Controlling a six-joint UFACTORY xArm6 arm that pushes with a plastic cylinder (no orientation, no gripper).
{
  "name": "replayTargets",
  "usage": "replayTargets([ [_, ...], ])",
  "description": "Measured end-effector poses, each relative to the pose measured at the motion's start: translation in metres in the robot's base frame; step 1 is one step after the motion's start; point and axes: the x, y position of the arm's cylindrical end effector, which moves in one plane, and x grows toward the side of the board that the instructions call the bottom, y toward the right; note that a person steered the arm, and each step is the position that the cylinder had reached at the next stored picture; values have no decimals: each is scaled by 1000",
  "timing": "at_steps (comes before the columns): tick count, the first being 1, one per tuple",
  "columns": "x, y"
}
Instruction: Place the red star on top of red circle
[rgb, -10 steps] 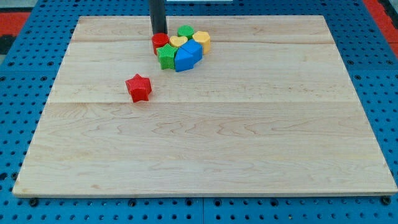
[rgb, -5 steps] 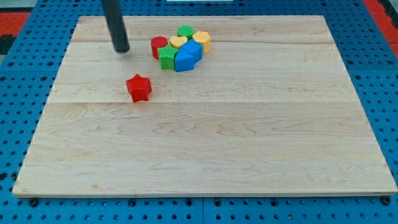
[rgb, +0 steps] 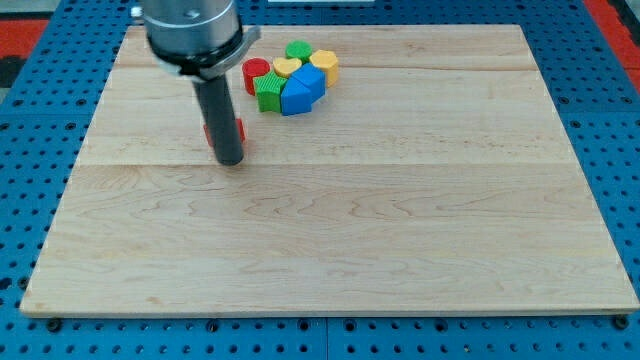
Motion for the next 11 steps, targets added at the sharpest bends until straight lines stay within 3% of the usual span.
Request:
replayTargets([
  [6, -101, -87],
  [11, -185, -41],
])
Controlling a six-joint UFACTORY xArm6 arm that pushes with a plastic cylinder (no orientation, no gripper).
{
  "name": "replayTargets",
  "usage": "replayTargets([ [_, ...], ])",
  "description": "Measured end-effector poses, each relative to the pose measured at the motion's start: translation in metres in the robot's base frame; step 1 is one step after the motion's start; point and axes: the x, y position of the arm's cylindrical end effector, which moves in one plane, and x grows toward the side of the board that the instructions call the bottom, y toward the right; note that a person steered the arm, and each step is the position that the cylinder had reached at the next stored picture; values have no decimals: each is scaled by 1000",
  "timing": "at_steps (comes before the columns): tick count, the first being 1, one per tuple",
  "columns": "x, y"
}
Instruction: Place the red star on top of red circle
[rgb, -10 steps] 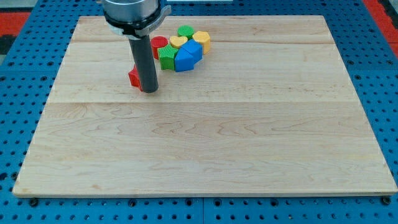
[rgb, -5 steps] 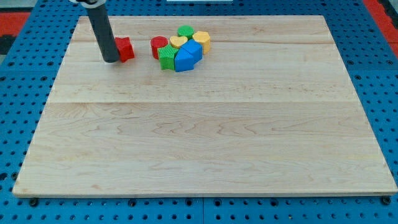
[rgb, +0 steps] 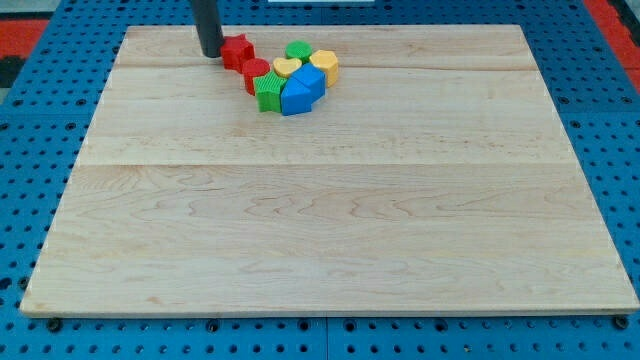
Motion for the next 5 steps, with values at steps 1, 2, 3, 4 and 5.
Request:
replayTargets([
  [1, -1, 2],
  [2, -10, 3],
  [3, -32, 14],
  [4, -30, 27],
  [5, -18, 24],
])
